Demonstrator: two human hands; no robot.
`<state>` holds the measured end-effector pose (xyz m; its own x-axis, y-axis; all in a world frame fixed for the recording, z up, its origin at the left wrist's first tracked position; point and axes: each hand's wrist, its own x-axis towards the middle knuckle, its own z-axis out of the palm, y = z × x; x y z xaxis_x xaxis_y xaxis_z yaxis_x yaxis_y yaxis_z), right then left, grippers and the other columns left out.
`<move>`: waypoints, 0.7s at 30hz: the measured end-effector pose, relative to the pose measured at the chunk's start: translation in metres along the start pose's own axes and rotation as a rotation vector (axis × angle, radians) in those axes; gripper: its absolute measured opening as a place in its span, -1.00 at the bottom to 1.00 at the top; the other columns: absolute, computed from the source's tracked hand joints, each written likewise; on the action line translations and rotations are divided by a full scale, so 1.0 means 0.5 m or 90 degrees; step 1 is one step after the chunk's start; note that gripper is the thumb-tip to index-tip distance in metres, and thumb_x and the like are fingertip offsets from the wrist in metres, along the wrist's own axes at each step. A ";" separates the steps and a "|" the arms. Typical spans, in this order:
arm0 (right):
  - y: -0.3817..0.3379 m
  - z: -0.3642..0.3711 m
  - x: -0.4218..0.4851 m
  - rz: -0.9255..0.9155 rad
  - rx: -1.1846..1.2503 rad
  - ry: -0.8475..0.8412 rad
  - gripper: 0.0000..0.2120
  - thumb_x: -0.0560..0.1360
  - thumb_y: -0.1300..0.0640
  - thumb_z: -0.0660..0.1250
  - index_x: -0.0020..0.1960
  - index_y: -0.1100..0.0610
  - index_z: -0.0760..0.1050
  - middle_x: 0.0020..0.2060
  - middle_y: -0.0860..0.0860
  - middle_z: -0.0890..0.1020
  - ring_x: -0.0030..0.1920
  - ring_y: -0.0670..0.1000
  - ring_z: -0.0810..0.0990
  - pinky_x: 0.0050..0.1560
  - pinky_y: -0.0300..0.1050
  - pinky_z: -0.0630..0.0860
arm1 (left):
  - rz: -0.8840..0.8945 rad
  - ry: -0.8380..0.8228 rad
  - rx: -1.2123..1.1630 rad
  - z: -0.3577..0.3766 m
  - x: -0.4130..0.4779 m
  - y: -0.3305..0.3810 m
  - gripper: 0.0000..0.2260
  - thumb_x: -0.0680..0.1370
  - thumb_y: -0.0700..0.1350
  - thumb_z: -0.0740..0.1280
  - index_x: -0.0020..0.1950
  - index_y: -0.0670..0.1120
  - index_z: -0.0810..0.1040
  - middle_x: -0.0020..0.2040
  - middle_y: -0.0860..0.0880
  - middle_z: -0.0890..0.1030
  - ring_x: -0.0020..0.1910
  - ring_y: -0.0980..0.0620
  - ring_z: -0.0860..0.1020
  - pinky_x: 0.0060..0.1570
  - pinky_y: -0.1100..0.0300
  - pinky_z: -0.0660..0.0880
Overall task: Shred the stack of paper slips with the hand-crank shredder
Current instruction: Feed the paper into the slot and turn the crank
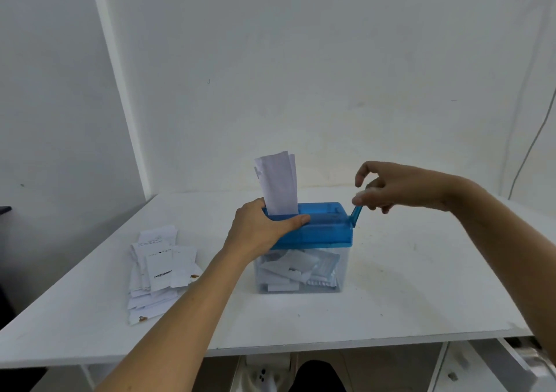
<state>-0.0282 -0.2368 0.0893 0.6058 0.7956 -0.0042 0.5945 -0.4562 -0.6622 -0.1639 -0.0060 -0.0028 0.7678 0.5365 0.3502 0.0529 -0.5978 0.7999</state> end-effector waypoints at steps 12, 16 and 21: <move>0.091 0.143 0.143 -0.009 0.300 0.362 -0.88 0.59 0.10 0.37 -0.03 0.13 0.48 -0.13 0.05 0.57 -0.19 0.00 0.53 -0.27 -0.16 0.53 | -0.008 -0.021 -0.021 0.003 0.004 -0.001 -0.18 0.14 0.42 0.45 0.27 0.01 0.50 0.06 0.15 0.55 -0.02 0.13 0.54 -0.23 0.37 0.47; 0.126 0.189 0.145 0.095 0.368 0.318 -0.80 0.62 0.06 0.31 -0.06 0.18 0.45 -0.08 0.17 0.62 -0.11 0.07 0.60 -0.03 0.04 0.67 | -0.022 -0.048 -0.021 -0.003 0.007 -0.003 -0.22 0.13 0.40 0.47 0.23 0.06 0.46 0.01 0.22 0.53 -0.06 0.20 0.53 -0.27 0.38 0.42; 0.158 0.251 0.088 0.164 0.365 0.279 -0.77 0.66 0.14 0.17 0.09 0.26 0.53 -0.07 0.17 0.66 -0.15 0.08 0.60 -0.13 -0.09 0.59 | -0.031 -0.040 -0.022 0.000 0.003 -0.007 -0.13 0.13 0.40 0.48 0.33 0.01 0.46 0.16 0.10 0.57 0.10 0.03 0.56 -0.07 0.25 0.56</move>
<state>-0.0209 -0.1877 -0.0571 0.9138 0.4060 0.0075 0.1114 -0.2328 -0.9661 -0.1629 -0.0034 -0.0052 0.8032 0.5256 0.2803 0.0699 -0.5505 0.8319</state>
